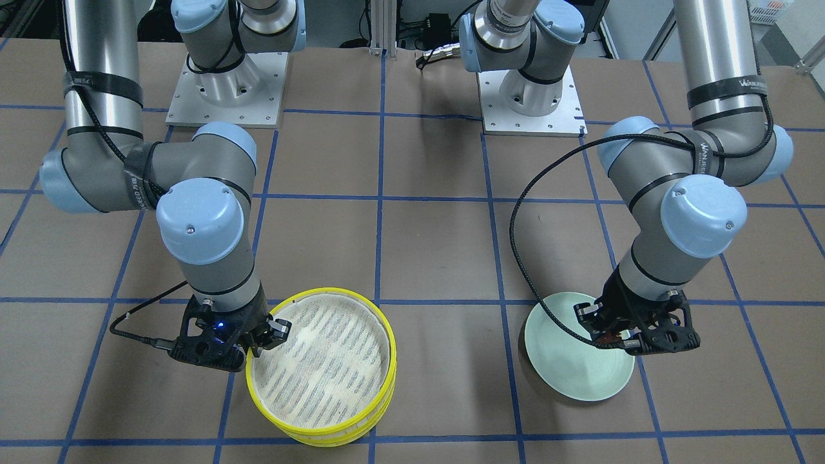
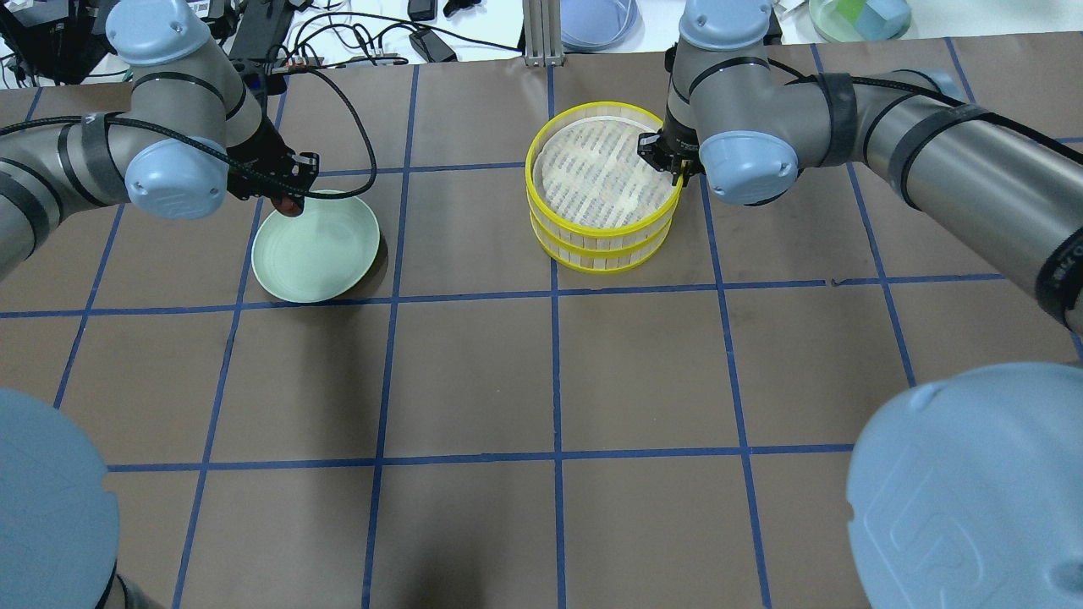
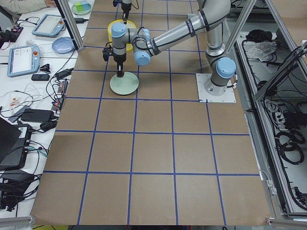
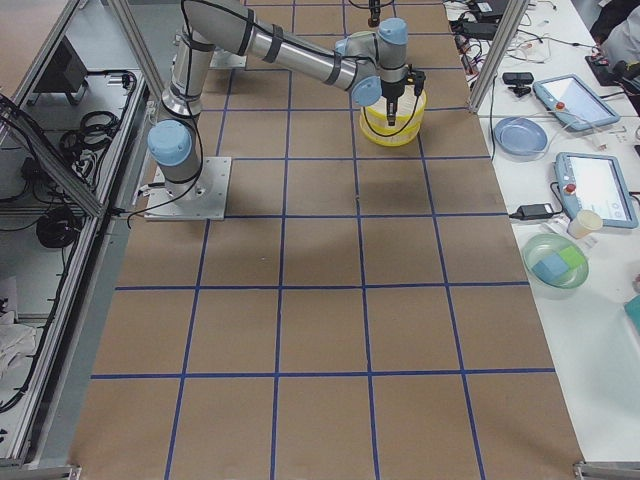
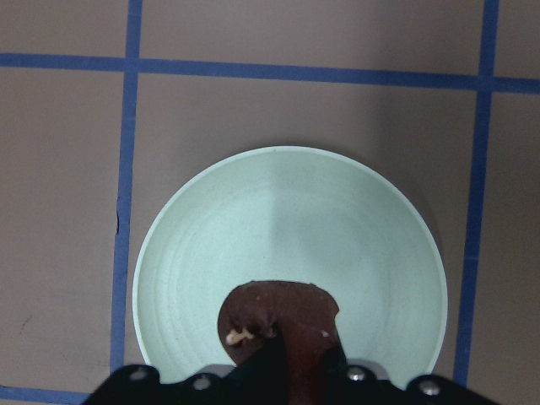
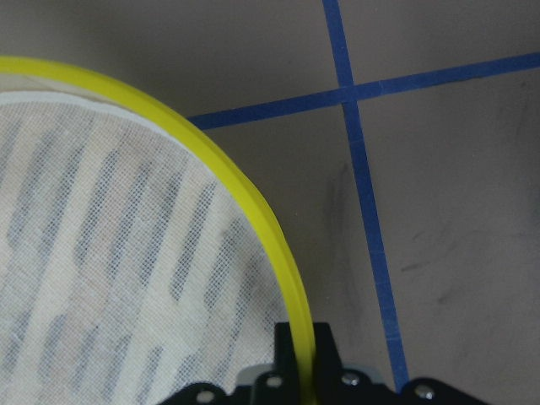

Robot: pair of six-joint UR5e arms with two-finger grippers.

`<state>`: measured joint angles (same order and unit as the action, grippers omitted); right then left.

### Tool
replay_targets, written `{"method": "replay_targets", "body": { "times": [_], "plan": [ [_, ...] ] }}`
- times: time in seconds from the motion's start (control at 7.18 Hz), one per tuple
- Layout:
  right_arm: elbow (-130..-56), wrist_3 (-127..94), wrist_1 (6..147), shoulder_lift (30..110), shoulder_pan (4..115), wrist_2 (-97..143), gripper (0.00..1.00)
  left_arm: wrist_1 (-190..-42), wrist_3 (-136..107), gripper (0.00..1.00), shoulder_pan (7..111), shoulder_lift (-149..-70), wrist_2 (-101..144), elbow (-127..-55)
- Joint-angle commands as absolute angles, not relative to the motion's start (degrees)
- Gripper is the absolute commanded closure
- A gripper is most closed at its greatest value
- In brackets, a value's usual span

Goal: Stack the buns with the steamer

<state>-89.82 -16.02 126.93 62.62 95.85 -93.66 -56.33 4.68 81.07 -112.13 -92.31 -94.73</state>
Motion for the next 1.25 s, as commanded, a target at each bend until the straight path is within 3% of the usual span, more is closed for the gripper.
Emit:
{"method": "replay_targets", "body": {
  "times": [0.0, 0.42, 0.56, 0.97, 1.11],
  "plan": [
    [-89.9, -16.2, 126.9, 62.7, 95.8, -93.8, 0.70, -56.3, 4.7, 1.00, 81.2, -112.4, -92.5, -94.7],
    [-90.1, -16.7, 126.9, 63.0, 95.8, -93.6, 0.52, -56.4, 4.6, 1.00, 81.2, -113.0, -93.3, -94.8],
    [-89.7, -16.9, 126.8, 63.6, 95.8, -93.4, 0.30, -56.4, 4.4, 1.00, 81.2, -113.0, -93.3, -94.8],
    [-89.6, -9.5, 120.4, 71.8, 95.7, -93.2, 0.00, -55.2, 0.6, 1.00, 81.5, -112.1, -92.9, -94.5],
    [-89.6, -9.4, 112.0, 77.0, 95.8, -92.2, 0.00, -55.4, -3.9, 1.00, 83.4, -111.1, -92.6, -92.7]
  ]
}}
